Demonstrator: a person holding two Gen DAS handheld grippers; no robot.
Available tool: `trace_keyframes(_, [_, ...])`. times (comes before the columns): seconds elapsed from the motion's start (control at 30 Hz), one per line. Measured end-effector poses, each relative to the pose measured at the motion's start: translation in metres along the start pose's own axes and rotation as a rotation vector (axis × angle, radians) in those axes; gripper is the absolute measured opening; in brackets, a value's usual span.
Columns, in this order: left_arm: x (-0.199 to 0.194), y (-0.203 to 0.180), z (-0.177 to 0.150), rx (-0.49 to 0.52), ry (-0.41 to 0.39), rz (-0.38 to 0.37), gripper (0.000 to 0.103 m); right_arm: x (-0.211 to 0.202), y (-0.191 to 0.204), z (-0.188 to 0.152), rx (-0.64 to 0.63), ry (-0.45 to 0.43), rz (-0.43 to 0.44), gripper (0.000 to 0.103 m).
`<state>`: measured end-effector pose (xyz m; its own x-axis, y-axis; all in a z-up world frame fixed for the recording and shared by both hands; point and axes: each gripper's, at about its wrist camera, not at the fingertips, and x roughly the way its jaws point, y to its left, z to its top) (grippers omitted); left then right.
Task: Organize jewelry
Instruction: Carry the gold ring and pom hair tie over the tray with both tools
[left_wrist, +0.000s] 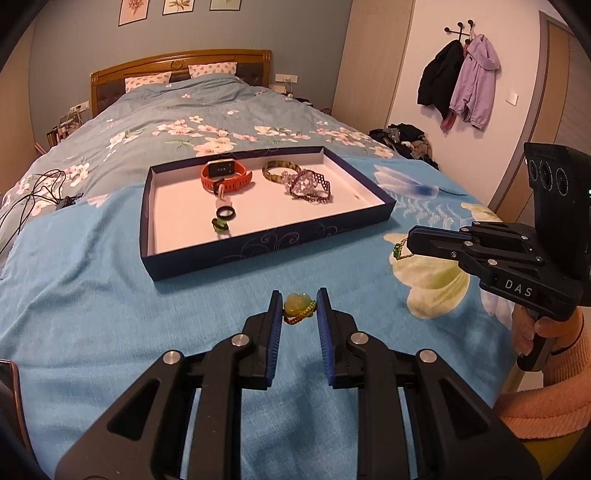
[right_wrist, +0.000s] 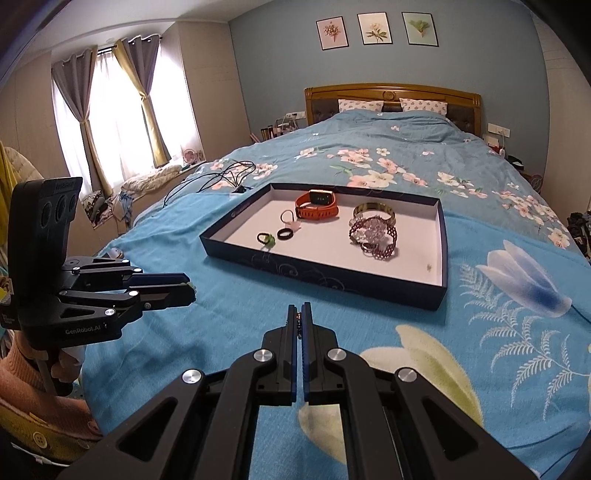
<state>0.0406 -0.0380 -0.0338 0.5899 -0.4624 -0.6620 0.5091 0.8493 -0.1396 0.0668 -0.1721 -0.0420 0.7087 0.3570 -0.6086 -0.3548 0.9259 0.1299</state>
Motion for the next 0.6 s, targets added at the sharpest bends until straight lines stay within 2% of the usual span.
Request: trace_keyframes(0.6, [-0.004, 0.004, 0.015, 0.003, -0.038, 0.008, 0.019, 0.003, -0.002, 0.014, -0.003, -0.03, 0.003, 0.001])
